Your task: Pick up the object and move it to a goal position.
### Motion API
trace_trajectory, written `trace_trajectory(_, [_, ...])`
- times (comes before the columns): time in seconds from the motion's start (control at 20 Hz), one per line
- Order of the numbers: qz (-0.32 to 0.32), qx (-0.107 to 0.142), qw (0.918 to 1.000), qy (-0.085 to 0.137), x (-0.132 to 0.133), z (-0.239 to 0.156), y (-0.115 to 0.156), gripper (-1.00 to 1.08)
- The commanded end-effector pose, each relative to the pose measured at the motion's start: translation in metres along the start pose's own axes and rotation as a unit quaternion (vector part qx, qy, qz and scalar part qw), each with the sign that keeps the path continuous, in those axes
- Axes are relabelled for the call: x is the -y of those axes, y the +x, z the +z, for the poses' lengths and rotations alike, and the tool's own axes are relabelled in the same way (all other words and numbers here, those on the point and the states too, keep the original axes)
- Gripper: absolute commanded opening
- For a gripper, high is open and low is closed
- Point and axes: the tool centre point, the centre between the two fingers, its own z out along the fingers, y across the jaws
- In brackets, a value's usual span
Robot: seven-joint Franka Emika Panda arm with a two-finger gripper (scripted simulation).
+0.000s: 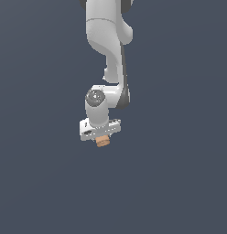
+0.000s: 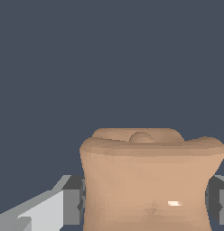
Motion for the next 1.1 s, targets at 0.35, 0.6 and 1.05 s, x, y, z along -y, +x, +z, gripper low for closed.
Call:
trace_trajectory(0.35, [0.005,-0.004,1.0,-0.002,0.003,-0.005,0.003,-1.0])
trace_trajectory(0.6, [0.018,-0.015,0.9997,-0.01,0.01,-0.02,0.012,-1.0])
trace_trajectory(1.05, [0.062,-0.05,0.9963,-0.034,0.035,-0.068,0.042,-1.0])
